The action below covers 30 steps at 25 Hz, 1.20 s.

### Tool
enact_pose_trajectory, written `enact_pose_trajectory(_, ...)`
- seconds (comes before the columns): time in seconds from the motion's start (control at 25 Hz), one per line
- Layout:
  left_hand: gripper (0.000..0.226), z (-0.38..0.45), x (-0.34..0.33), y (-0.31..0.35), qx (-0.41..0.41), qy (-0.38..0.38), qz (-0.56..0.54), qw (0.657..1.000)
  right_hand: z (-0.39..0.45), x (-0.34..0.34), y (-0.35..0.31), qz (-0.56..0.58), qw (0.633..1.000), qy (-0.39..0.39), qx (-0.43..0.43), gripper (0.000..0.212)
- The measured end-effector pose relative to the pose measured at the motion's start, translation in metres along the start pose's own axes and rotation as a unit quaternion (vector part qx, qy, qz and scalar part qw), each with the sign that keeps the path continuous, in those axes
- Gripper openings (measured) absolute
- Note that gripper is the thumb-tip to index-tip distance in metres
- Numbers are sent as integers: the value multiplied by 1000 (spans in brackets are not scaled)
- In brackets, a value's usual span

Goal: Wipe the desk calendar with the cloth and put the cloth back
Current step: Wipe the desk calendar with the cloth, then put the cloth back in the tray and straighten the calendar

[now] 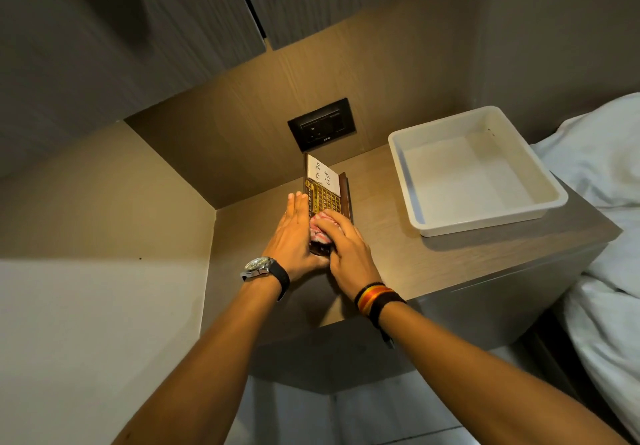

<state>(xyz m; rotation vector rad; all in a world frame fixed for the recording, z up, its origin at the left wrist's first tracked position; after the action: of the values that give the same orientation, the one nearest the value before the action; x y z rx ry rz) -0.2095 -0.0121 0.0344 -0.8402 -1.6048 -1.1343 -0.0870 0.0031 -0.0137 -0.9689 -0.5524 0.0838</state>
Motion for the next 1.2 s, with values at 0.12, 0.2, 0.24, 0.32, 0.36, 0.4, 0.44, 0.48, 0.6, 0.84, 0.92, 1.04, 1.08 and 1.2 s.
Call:
enact_pose_trajectory(0.12, 146, 0, 0, 0, -11, 2, 14, 1000, -38, 8, 12, -4, 999, -35, 22, 56)
enact_pose_trajectory(0.2, 145, 1, 1, 2, -14, 8, 28, 999, -44, 13, 14, 15, 999, -30, 9, 57)
enact_pose_trajectory(0.24, 143, 1, 1, 2, -12, 12, 29, 999, -48, 15, 10, 36, 999, -27, 5, 57)
enact_pose_trajectory(0.32, 145, -1, 1, 3, -2, 17, 29, 999, -63, 19, 0, 90, 996, -24, -7, 56)
enact_pose_trajectory(0.36, 147, 0, 2, 4, 4, 14, 35, 999, -73, 26, -1, 113, 993, -21, -15, 57)
enact_pose_trajectory(0.4, 151, 1, 2, 4, 8, 10, 46, 999, -80, 36, -2, 128, 991, -11, -25, 57)
enact_pose_trajectory(0.44, 154, 1, 3, 4, 12, 10, 57, 998, -83, 51, -3, 141, 989, 6, -37, 59)
enact_pose_trajectory(0.48, 156, -1, 4, 5, 15, 9, 65, 998, -80, 69, -3, 142, 988, 28, -44, 62)
enact_pose_trajectory(0.6, 161, -3, 13, 12, 4, 3, 79, 997, -40, 141, 4, 67, 992, 103, -32, 60)
enact_pose_trajectory(0.84, 137, -4, -5, 98, -61, 64, 92, 992, 63, 237, 58, -164, 986, 30, -7, 44)
enact_pose_trajectory(0.92, 131, -1, -36, 134, -64, 26, 72, 995, 75, 243, 84, -255, 965, -56, -15, 49)
enact_pose_trajectory(1.04, 128, 2, -77, 174, -44, -8, 38, 998, 79, 245, 119, -342, 924, -171, -26, 61)
enact_pose_trajectory(1.08, 127, 3, -88, 181, -32, -9, 33, 999, 78, 243, 128, -348, 917, -193, -26, 61)
enact_pose_trajectory(1.2, 122, 0, -111, 190, 2, -12, 29, 1000, 68, 231, 152, -347, 907, -236, -36, 54)
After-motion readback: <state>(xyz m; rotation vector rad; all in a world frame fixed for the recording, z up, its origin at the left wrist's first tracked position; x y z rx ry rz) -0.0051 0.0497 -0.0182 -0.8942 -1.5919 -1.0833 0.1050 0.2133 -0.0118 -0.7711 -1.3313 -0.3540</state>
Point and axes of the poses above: each hand's wrist, its own z-axis towards the middle knuckle, its own x-axis out of the back of the hand, y = z × x, the point moved 5 cm from there along z, towards the middle knuckle, and after that the axes turned 11 degrees about x, right-handed, at the moved point
